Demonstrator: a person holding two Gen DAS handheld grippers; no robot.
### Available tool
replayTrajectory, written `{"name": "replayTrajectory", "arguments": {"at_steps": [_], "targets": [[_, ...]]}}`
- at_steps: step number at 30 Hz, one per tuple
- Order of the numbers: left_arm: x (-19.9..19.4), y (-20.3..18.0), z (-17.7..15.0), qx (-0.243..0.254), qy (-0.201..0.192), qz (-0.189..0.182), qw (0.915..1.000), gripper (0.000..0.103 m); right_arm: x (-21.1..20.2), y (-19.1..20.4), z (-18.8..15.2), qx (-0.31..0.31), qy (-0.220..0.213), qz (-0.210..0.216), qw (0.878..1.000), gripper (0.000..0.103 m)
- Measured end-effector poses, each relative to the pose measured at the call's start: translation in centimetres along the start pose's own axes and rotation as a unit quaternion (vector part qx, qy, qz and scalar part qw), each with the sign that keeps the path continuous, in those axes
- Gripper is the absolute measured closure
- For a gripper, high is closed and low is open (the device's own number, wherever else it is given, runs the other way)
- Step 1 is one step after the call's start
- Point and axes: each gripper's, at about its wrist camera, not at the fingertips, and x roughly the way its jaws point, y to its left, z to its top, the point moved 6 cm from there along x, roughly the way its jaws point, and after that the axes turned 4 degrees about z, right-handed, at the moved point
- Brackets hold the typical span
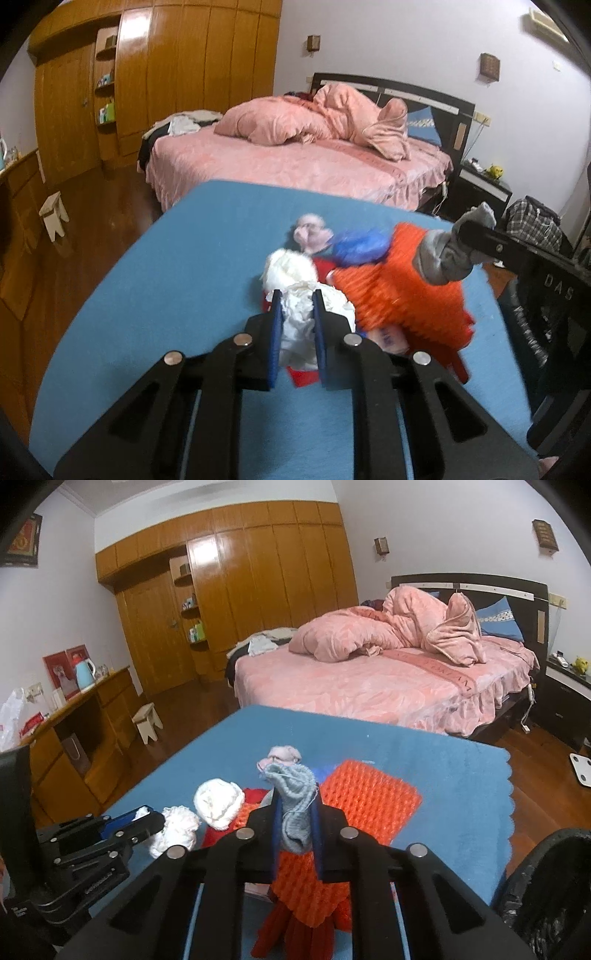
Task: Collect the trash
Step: 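Carry the tissue and sock over the bin and open both tools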
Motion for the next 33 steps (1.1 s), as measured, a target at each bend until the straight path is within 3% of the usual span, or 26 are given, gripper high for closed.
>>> {"name": "replayTrajectory", "arguments": {"at_steps": [8, 15, 23, 29, 31, 33], "targets": [[-2.5, -5.1, 2.6, 0.022, -0.026, -0.046, 0.9984, 0.088, -5.7, -2.2, 1.4, 0.009, -0.034, -0.022, 0.999, 0.089], [-3.6, -12.6, 2.9, 0.049, -0.033, -0.119, 0.9912, 0.088, -12.2, -7.4, -0.3, 0.035, -0.041, -0.094, 0.994, 0.089], [-4.4, -23.4, 1.4, 0.096, -0.023, -0.220, 0.9704, 0.088, -18.1, -15.6, -5.3, 0.102, -0.021, -0.196, 0.975, 0.089], [-4.0, -30.0, 0.3, 0.122, -0.009, -0.279, 0.9526, 0.088, -21.5, -19.4, -7.8, 0.131, -0.019, -0.246, 0.960, 0.086], [-3.7, -31.5, -0.3, 0.127, -0.002, -0.295, 0.9469, 0.081, -22.1, -20.3, -8.3, 0.137, -0.018, -0.261, 0.955, 0.084], [-3.3, -32.3, -1.0, 0.129, 0.004, -0.307, 0.9428, 0.063, -23.0, -20.8, -9.0, 0.142, -0.020, -0.274, 0.951, 0.068]]}}
